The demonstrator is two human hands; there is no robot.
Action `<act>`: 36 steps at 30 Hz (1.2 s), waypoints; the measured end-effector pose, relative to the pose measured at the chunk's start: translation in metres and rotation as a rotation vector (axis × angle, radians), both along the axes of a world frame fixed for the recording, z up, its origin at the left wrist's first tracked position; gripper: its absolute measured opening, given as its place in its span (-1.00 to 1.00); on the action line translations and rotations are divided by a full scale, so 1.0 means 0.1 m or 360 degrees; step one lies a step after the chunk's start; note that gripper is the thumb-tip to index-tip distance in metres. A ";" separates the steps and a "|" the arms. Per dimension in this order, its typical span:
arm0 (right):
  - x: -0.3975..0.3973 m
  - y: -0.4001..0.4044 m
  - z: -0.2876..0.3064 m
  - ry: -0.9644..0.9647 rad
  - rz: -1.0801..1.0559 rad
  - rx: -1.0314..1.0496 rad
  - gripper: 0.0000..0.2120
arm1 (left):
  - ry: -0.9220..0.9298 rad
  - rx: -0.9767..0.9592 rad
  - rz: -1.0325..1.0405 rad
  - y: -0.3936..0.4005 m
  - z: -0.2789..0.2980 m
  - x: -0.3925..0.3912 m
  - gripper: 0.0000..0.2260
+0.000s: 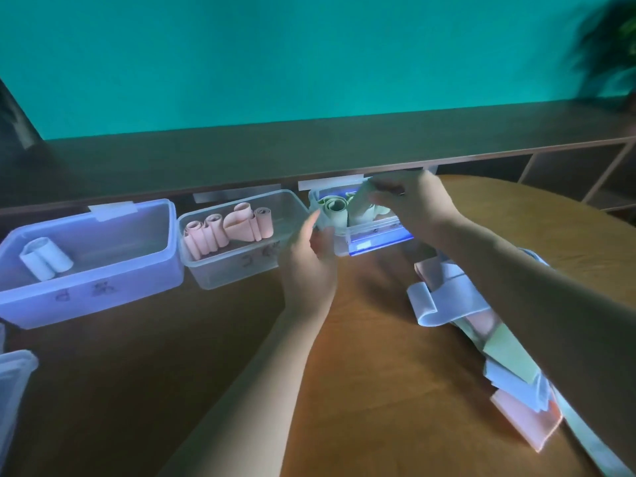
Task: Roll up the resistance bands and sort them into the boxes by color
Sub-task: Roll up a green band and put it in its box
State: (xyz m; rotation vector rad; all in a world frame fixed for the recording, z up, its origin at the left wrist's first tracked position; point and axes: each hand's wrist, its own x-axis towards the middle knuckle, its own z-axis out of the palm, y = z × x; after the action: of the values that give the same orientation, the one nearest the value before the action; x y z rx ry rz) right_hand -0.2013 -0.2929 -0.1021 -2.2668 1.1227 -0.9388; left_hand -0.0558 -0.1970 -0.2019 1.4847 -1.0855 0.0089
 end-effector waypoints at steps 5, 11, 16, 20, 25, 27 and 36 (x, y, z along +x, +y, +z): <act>0.12 -0.26 -0.14 0.0176 0.0029 0.0068 -0.90 | -0.0020 0.0172 -0.0072 -0.06 -0.10 -0.03 -0.54; 0.22 -0.37 -0.12 0.0113 0.0107 0.0330 -0.71 | 0.0047 0.0255 -0.0049 -0.04 -0.03 -0.04 -0.52; 0.33 -0.39 -0.06 0.0275 0.0192 0.0442 -0.74 | 0.0141 0.0347 -0.0094 -0.05 -0.04 -0.03 -0.46; 0.42 -0.42 -0.10 0.0386 0.0268 0.0526 -0.68 | 0.0145 0.0376 -0.0074 -0.05 -0.03 -0.02 -0.47; 0.44 -0.40 -0.08 0.0467 0.0287 0.0462 -0.71 | 0.0184 0.0392 -0.0098 -0.05 -0.02 -0.04 -0.49; 0.44 -0.40 -0.06 0.0499 0.0297 0.0457 -0.74 | 0.0191 0.0384 -0.0112 -0.05 -0.02 -0.04 -0.48; 0.38 -0.38 -0.05 0.0505 0.0304 0.0491 -0.74 | 0.0109 0.0388 -0.0104 -0.04 -0.04 -0.02 -0.53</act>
State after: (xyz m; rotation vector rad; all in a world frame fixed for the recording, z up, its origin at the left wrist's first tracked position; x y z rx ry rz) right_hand -0.1630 -0.3309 -0.1069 -2.2587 1.0659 -0.3121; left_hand -0.0583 -0.2012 -0.2056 1.6529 -1.1082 -0.2257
